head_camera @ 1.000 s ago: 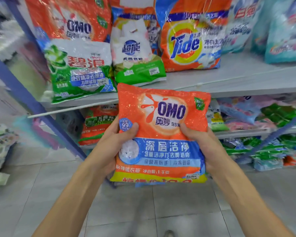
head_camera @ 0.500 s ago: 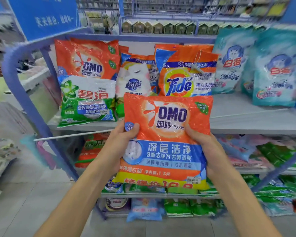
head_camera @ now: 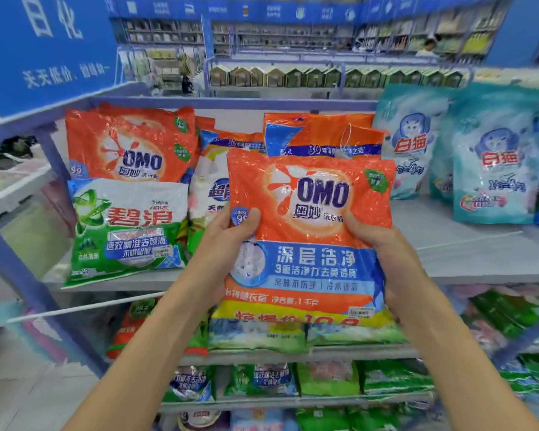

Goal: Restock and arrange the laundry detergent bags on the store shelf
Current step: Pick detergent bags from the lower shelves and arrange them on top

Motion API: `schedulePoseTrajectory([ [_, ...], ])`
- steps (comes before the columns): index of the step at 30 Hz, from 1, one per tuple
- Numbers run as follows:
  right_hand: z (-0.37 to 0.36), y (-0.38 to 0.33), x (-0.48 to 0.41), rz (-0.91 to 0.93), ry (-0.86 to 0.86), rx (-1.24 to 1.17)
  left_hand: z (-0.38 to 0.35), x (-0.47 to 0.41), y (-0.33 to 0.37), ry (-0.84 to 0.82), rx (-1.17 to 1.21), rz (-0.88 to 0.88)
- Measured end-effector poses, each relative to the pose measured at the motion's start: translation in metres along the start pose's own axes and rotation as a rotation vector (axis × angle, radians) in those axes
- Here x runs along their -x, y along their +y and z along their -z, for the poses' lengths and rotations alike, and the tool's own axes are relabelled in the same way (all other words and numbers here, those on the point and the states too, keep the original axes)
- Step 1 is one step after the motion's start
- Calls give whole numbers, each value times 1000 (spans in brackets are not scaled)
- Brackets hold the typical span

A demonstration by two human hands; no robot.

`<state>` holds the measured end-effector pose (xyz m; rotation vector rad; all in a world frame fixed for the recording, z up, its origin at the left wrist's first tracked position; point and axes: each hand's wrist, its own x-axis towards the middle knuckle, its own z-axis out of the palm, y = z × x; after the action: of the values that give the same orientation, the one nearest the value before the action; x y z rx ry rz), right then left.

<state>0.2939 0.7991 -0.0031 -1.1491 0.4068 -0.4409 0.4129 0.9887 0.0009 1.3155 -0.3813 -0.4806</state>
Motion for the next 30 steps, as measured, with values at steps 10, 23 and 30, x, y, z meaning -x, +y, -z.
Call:
schedulePoseTrajectory([
  [10,8,-68,-85,349,163,194,-45,-92,26,-103,-115,-321],
  [23,68,-26,-146,95,61,127,-71,-126,-40,-8,-68,-185],
  [30,78,-28,-140,83,37,141,-81,-124,-46,81,-56,-141],
])
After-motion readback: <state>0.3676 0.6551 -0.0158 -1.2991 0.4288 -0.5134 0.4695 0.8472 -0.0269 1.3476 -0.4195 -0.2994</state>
